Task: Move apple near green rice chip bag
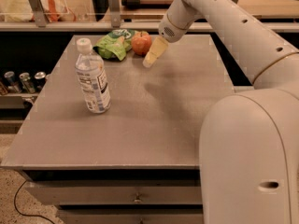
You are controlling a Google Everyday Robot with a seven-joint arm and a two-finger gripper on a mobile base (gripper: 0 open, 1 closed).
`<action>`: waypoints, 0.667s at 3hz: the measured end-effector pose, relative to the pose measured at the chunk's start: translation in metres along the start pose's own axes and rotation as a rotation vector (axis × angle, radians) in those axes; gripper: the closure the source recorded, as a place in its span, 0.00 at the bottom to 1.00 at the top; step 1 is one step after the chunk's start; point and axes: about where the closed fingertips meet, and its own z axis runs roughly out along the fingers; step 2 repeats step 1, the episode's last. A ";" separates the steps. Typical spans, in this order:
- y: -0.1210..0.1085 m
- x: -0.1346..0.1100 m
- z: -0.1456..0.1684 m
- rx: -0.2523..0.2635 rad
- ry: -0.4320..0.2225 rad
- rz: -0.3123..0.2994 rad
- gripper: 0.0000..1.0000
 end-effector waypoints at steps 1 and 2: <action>0.000 0.012 -0.008 -0.031 0.011 -0.036 0.00; 0.000 0.012 -0.008 -0.031 0.011 -0.036 0.00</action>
Offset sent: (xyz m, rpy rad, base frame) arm 0.0000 0.0000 0.0000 0.0000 0.0000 0.0000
